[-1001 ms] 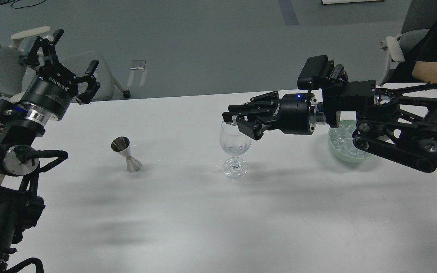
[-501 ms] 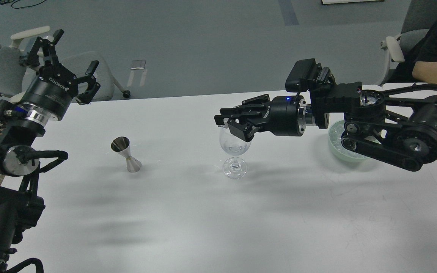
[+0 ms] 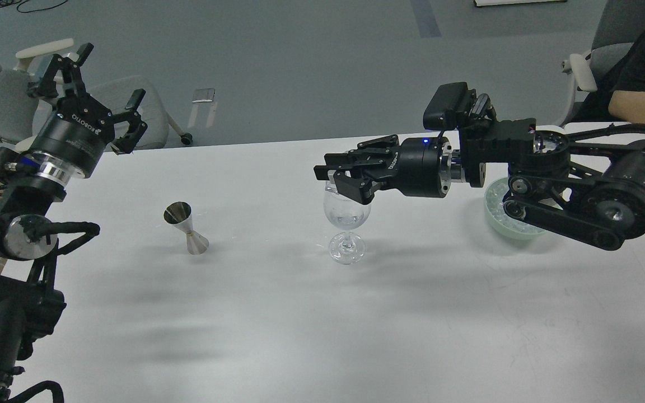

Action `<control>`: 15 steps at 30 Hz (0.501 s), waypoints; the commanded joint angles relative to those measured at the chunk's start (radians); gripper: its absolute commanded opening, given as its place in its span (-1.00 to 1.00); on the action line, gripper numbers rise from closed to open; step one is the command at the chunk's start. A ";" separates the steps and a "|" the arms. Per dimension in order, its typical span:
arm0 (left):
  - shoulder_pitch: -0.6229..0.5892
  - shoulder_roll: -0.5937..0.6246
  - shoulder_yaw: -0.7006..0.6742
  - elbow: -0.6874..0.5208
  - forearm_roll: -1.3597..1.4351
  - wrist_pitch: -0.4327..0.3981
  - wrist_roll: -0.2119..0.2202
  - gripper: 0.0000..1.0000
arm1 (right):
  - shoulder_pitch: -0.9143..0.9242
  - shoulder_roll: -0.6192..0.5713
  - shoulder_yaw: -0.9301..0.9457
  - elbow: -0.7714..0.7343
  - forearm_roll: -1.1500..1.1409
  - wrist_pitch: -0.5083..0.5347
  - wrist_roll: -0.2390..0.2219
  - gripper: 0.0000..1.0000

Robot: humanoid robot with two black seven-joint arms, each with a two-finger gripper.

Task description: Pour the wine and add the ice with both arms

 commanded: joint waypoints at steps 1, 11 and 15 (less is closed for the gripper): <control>0.000 0.000 0.000 0.000 0.000 0.000 0.000 0.96 | 0.000 -0.003 0.002 0.001 0.001 -0.008 0.000 -0.11; -0.002 0.003 -0.002 0.000 -0.001 0.000 0.000 0.96 | 0.006 -0.015 0.069 -0.023 0.145 -0.040 -0.003 0.74; -0.002 0.006 -0.002 0.000 -0.001 0.000 0.003 0.96 | 0.021 -0.015 0.172 -0.103 0.300 -0.046 -0.003 0.98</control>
